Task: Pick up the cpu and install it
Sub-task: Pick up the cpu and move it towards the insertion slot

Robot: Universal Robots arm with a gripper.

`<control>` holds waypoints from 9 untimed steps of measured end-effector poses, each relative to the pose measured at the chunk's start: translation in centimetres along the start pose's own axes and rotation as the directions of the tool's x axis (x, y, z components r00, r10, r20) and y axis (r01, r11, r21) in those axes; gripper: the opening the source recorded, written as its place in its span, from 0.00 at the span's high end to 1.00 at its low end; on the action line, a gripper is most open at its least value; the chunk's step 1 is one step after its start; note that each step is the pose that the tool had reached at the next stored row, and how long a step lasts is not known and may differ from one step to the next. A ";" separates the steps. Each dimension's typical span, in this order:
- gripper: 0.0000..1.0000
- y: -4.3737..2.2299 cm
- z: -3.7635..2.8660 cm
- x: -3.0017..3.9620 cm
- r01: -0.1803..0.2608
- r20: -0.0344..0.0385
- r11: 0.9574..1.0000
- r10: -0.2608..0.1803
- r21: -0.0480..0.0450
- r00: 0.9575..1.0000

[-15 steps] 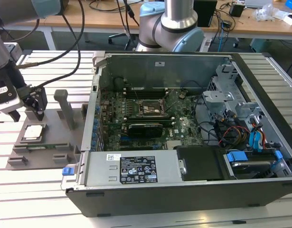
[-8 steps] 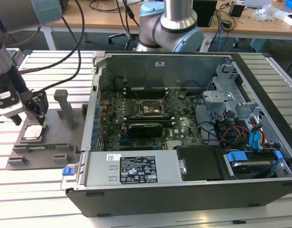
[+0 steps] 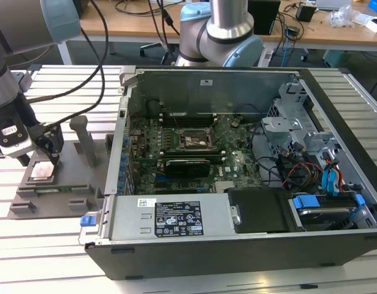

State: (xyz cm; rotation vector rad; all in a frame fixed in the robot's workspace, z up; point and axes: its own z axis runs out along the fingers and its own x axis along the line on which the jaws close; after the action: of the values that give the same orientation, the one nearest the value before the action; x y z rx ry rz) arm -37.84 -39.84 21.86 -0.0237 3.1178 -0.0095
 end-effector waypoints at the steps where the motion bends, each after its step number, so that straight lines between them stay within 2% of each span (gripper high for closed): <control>1: 0.34 0.00 0.22 0.02 0.000 0.000 1.000 0.000 0.000 1.000; 9: 0.34 0.02 1.79 0.31 0.000 0.000 1.000 0.000 0.000 1.000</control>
State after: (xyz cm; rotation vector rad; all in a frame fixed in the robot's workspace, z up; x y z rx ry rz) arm -38.11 -39.84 20.06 -0.0234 3.1180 -0.0096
